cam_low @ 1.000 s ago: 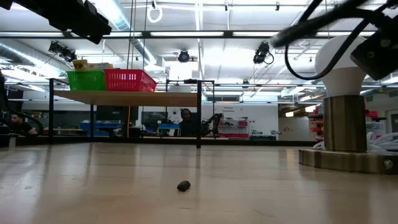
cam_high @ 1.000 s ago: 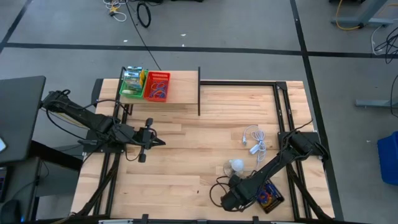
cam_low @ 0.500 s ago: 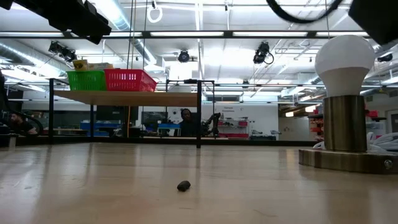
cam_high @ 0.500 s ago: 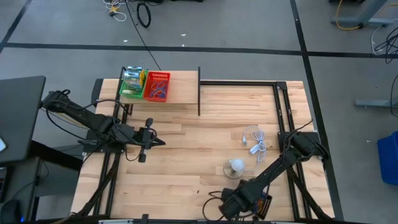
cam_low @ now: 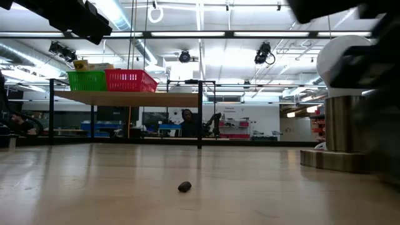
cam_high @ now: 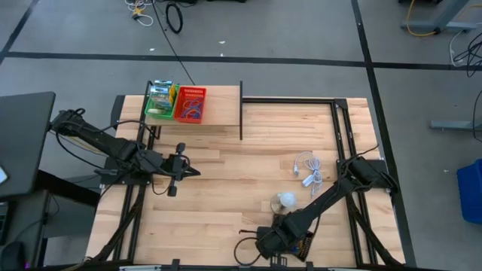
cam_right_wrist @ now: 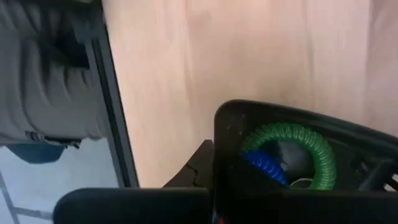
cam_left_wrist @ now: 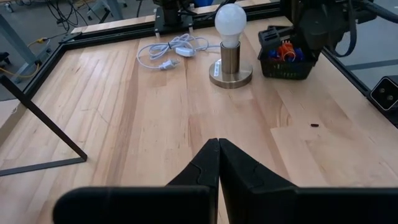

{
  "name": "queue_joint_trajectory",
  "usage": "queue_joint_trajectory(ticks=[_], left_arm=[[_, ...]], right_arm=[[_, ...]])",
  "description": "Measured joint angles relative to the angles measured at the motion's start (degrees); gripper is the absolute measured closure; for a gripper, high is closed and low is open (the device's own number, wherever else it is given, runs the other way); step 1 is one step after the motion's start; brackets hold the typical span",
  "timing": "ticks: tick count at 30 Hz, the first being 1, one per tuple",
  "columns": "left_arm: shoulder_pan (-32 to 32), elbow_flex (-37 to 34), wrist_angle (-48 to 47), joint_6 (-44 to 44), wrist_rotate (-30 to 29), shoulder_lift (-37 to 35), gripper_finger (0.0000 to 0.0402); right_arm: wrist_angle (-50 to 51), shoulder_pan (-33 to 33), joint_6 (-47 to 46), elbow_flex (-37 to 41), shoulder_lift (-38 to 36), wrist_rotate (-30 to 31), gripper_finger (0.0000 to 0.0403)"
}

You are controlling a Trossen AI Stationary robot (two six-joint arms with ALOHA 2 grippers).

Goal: Pick & Place Office Desk Supplies
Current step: Put the black basket on the shelf

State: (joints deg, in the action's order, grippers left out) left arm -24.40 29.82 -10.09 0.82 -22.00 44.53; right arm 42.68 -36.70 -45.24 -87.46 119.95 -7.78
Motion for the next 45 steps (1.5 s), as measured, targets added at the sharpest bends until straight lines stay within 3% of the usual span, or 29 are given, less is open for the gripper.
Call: queue_joint_trajectory(ticks=[19, 25, 36, 45], left_arm=[[0.1, 0.0, -2.0, 0.9, -1.5, 0.0, 0.0393], [0.1, 0.0, -2.0, 0.9, -1.5, 0.0, 0.0393], [0.1, 0.0, -2.0, 1.3, -2.0, 0.0, 0.0393], [0.1, 0.0, -2.0, 2.0, -2.0, 0.0, 0.0393]], right_arm=[[-9.2, 11.1, 24.2, 0.1, 0.2, 2.0, 0.0399], [-11.3, 12.6, 32.4, 0.1, 0.3, -0.5, 0.0399], [-10.0, 12.5, 49.4, 0.1, 0.3, -11.3, 0.0399], [-2.3, 9.9, 67.0, 0.0, 0.2, -12.0, 0.0400]])
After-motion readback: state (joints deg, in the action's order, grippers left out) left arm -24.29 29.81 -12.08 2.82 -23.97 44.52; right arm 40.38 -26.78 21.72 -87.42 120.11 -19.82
